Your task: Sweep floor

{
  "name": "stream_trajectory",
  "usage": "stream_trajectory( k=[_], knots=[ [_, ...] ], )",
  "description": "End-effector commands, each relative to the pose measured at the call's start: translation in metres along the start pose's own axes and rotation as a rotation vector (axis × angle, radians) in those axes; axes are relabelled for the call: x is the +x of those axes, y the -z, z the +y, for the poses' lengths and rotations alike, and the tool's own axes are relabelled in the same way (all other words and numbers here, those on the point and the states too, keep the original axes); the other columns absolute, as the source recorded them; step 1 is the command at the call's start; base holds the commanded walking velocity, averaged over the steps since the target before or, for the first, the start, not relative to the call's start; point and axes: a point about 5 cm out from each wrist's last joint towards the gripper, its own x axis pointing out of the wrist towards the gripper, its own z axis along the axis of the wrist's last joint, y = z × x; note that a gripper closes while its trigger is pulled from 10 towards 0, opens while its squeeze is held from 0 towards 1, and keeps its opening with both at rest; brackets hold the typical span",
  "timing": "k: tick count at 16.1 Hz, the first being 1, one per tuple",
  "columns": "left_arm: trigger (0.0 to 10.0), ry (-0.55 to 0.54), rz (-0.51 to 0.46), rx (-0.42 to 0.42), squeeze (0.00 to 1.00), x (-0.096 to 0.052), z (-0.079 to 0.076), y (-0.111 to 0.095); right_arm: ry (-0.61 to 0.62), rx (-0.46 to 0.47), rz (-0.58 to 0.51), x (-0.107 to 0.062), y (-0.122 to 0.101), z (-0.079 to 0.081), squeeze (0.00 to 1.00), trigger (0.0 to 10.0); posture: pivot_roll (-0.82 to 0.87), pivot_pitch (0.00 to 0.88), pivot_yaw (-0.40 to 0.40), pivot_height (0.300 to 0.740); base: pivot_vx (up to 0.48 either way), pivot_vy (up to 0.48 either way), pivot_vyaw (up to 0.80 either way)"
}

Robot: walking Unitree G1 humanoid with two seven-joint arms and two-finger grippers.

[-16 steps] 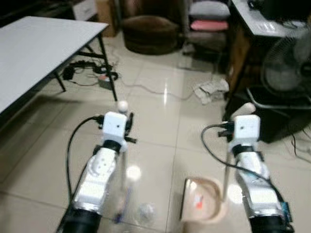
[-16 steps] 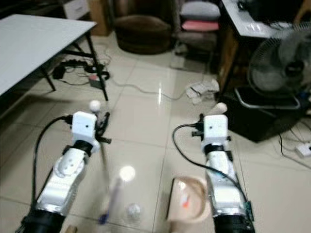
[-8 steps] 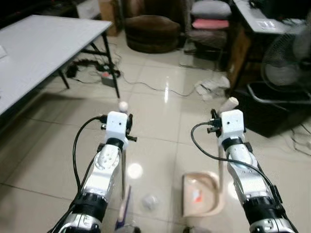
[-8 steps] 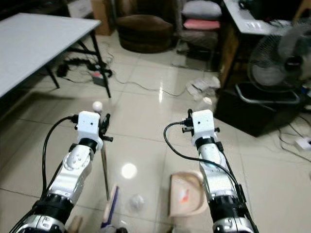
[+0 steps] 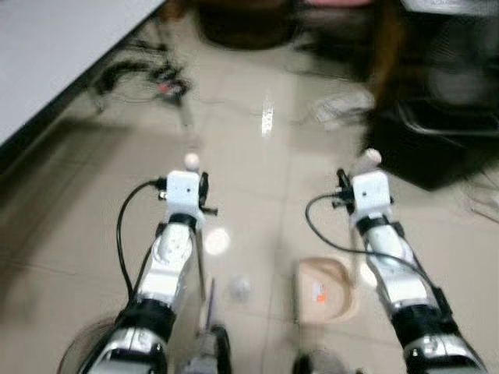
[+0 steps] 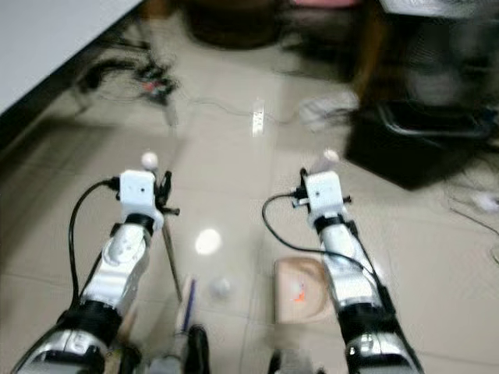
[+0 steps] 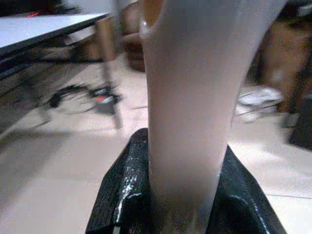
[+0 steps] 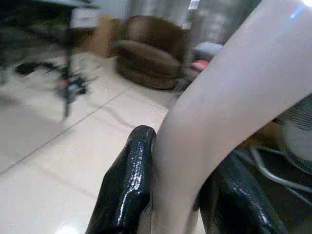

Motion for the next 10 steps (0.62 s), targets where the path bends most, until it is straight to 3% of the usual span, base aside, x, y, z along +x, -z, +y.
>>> stream_trajectory(
  k=[1,7,10],
  knots=[
    [10.0,-0.006,0.014,0.009,0.0,-0.002,0.002,0.005,0.004,-0.004,-0.04,-0.001,-0.003,0.002,0.0,10.0,-0.03,0.258,0.062,0.74,0.0,0.0,0.0],
    [10.0,0.044,-0.024,0.008,0.0,-0.002,-0.01,0.001,0.08,0.001,-0.094,-0.004,-0.003,-0.001,0.0,10.0,-0.01,0.264,0.109,0.74,0.0,0.0,0.0],
    [10.0,0.025,-0.05,-0.02,0.0,0.007,-0.016,-0.006,0.109,0.004,-0.118,-0.003,-0.005,-0.001,0.0,10.0,-0.01,0.268,0.111,0.74,0.0,0.0,0.0]
  ],
)
